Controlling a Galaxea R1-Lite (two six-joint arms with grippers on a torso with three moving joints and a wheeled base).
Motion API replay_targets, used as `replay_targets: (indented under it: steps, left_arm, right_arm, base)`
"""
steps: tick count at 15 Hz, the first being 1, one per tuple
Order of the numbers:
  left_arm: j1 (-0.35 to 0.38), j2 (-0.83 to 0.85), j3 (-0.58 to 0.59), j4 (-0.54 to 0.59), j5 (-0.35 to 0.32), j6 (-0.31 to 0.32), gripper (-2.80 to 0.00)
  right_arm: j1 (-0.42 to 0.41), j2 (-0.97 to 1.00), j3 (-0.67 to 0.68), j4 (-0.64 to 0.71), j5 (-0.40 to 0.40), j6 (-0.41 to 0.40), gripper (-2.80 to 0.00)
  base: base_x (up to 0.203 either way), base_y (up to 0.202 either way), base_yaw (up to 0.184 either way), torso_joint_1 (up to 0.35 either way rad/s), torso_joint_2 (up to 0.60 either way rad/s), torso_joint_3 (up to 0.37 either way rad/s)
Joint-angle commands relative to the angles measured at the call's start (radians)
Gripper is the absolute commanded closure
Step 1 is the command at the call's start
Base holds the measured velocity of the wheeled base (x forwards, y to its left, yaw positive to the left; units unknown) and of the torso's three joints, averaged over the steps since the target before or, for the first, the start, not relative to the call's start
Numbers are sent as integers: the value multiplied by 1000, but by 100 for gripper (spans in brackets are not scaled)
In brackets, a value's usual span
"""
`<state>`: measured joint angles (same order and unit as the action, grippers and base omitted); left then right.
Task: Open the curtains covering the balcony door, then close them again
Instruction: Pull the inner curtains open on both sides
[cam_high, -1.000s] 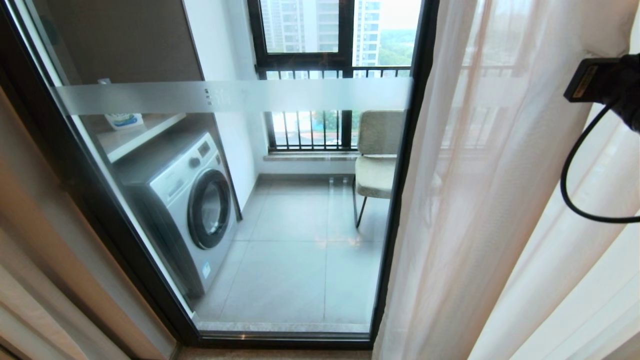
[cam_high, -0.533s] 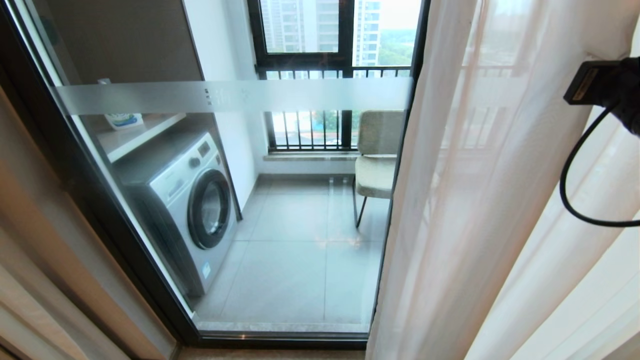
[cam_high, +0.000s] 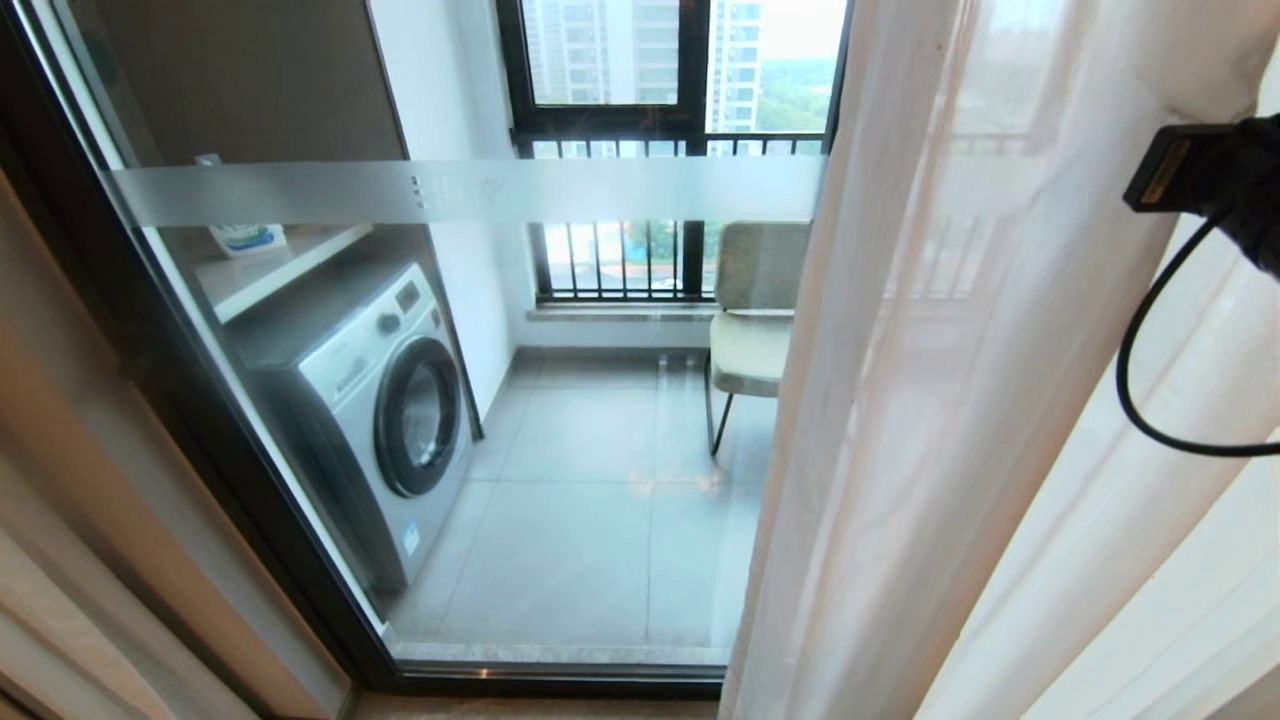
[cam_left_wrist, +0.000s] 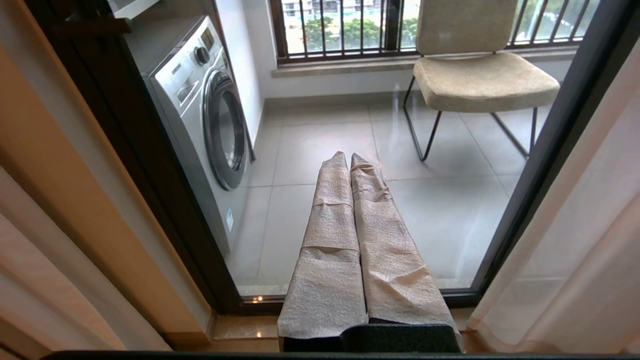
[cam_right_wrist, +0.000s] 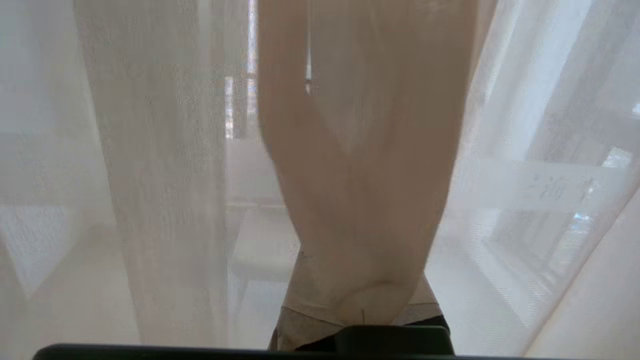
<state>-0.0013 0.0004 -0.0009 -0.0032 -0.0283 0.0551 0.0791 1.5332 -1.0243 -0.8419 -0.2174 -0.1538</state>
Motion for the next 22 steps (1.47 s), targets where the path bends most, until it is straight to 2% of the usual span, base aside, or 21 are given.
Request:
replay_targets:
  steps: [1, 8, 22]
  left_arm:
    - [1, 0, 0, 0, -1, 0, 0]
    - [1, 0, 0, 1, -1, 0, 0]
    - [1, 0, 1, 0, -1, 0, 0]
  right_arm:
    - [-1, 2, -2, -5, -2, -2, 0]
    - [-3, 2, -2, -5, -2, -1, 0]
    - [-98, 21, -17, -6, 3, 28, 0]
  base:
    - [1, -128, 5, 2, 7, 4]
    - [0, -191, 3, 2, 3, 2]
    - [0, -191, 2, 3, 3, 3]
